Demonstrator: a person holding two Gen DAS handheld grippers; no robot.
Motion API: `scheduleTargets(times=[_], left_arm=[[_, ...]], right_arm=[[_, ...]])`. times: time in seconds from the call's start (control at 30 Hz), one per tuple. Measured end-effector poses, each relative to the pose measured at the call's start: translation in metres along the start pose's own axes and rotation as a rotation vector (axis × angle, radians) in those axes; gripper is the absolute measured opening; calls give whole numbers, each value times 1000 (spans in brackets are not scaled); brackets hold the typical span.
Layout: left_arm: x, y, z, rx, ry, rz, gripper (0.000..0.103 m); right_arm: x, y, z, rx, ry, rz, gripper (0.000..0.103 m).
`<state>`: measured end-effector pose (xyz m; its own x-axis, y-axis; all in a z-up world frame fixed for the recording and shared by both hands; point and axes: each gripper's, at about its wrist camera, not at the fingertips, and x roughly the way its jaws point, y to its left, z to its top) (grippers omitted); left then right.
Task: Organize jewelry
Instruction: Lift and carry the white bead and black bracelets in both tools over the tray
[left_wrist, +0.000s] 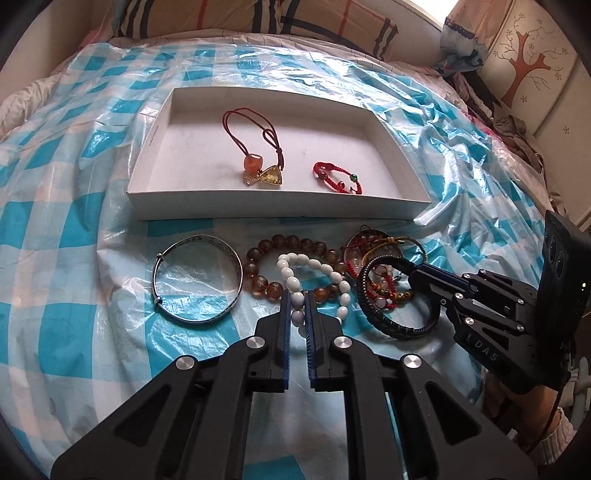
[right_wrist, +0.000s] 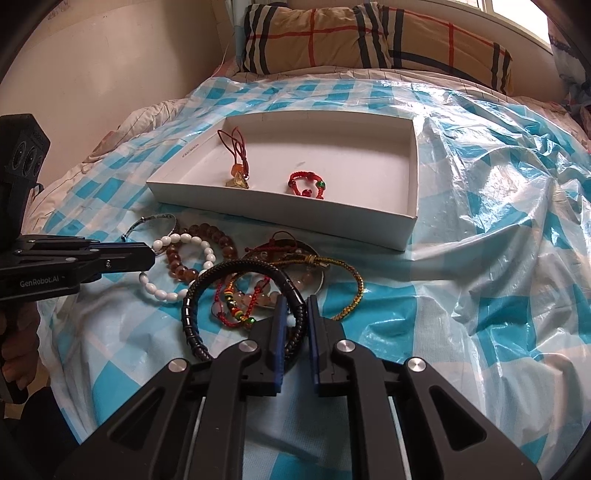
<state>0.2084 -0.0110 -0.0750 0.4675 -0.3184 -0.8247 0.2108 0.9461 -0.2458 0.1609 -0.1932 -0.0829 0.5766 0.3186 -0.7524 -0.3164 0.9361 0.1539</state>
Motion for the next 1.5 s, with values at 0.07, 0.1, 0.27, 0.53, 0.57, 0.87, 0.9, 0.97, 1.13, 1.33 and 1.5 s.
scheduleTargets(times=[0.07, 0.1, 0.27, 0.53, 0.57, 0.87, 0.9, 0.97, 1.13, 1.33, 1.5], left_arm=[[-14, -2, -3, 2, -26, -4, 7], [-20, -4, -4, 3, -38, -7, 7], [-55, -13, -10, 18, -95, -10, 7], [-105, -30, -17, 63, -170, 3, 7], [-111, -32, -18, 67, -179, 2, 7], [-151, -53, -29, 112, -243, 35, 7], [-155, -55, -30, 116, -249, 42, 7], [-162, -57, -33, 123, -263, 56, 7], [-179, -64, -39, 145, -297, 93, 7], [-195, -67, -43, 158, -331, 117, 7], [-206, -68, -46, 165, -356, 126, 7]], right_arm=[[-12, 0, -1, 14, -24, 6, 11], [-19, -1, -2, 23, -37, 8, 11], [-48, 1, -5, 63, -84, 29, 11], [-91, 3, -6, 112, -157, 63, 11], [-97, 3, -6, 124, -168, 74, 11], [-136, -2, -8, 244, -238, 186, 11], [-140, -2, -8, 249, -244, 193, 11], [-148, 0, -8, 255, -257, 204, 11], [-166, 10, -8, 252, -290, 226, 11], [-181, 22, -7, 239, -320, 242, 12], [-192, 29, -5, 228, -339, 255, 12]])
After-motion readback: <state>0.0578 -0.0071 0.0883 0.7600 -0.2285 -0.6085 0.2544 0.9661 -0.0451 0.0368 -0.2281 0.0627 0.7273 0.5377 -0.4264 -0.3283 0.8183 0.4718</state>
